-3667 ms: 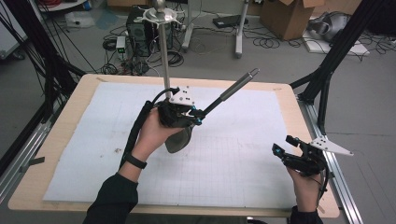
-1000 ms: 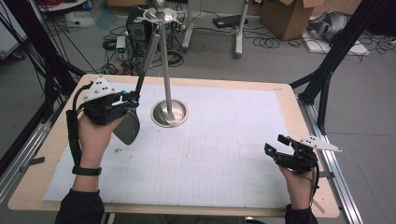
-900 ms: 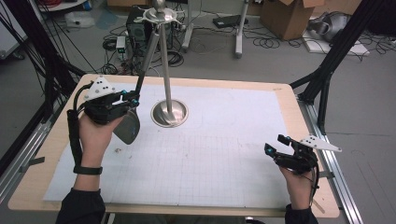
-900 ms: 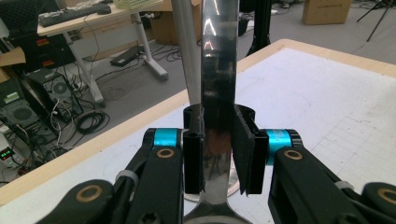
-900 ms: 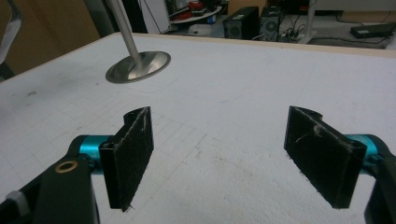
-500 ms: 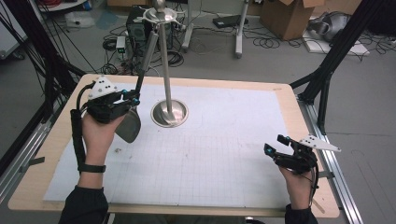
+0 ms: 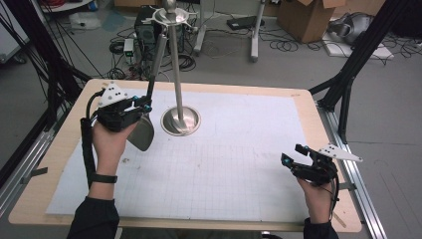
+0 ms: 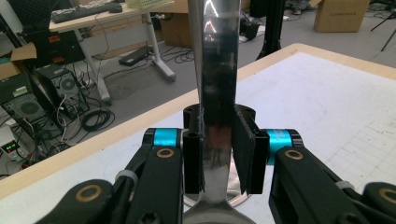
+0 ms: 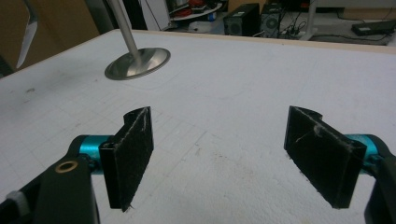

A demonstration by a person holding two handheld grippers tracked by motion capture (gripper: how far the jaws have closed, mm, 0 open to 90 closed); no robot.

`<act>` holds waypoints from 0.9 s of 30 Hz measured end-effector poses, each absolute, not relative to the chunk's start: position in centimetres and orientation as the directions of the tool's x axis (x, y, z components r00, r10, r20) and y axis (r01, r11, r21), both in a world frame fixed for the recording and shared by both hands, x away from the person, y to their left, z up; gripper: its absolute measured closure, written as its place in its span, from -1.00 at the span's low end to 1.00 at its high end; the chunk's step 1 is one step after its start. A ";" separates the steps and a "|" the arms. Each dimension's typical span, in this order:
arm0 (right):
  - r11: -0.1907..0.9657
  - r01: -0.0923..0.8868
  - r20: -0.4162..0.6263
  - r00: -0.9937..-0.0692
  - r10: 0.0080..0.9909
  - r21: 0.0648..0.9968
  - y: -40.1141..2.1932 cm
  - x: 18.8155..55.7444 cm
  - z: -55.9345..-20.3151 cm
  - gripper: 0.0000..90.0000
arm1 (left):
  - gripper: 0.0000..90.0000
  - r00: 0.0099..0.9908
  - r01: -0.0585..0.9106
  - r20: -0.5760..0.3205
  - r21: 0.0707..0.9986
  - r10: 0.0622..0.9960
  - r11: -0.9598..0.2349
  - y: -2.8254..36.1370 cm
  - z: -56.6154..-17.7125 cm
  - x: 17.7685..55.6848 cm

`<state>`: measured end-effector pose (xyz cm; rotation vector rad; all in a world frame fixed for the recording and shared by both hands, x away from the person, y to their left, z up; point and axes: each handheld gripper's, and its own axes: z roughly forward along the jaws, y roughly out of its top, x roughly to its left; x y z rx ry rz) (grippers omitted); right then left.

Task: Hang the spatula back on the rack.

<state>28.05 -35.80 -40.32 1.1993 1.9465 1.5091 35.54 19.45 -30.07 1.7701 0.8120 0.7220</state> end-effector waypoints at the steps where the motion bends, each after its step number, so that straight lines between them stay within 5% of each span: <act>1: 0.050 0.382 0.185 -0.552 0.813 0.923 -35.8 28.1 -40.3 -0.50 | 0.65 0.597 0.189 0.098 0.947 0.796 -0.259 19.4 -30.2 35.6; 5: 0.049 0.379 0.184 -0.553 0.813 0.924 -35.8 28.0 -40.3 -0.50 | 0.63 0.601 0.187 0.094 0.949 0.793 -0.254 19.4 -30.3 35.5; 17: 0.049 0.376 0.182 -0.553 0.813 0.925 -35.9 28.0 -40.2 -0.50 | -0.06 0.556 0.142 0.090 0.969 0.826 -0.201 20.6 -29.4 33.8; 27: 0.039 0.376 0.189 -0.549 0.814 0.926 -36.2 27.9 -40.2 -0.50 | -0.44 0.607 0.136 0.065 0.973 0.792 -0.184 21.1 -30.6 32.7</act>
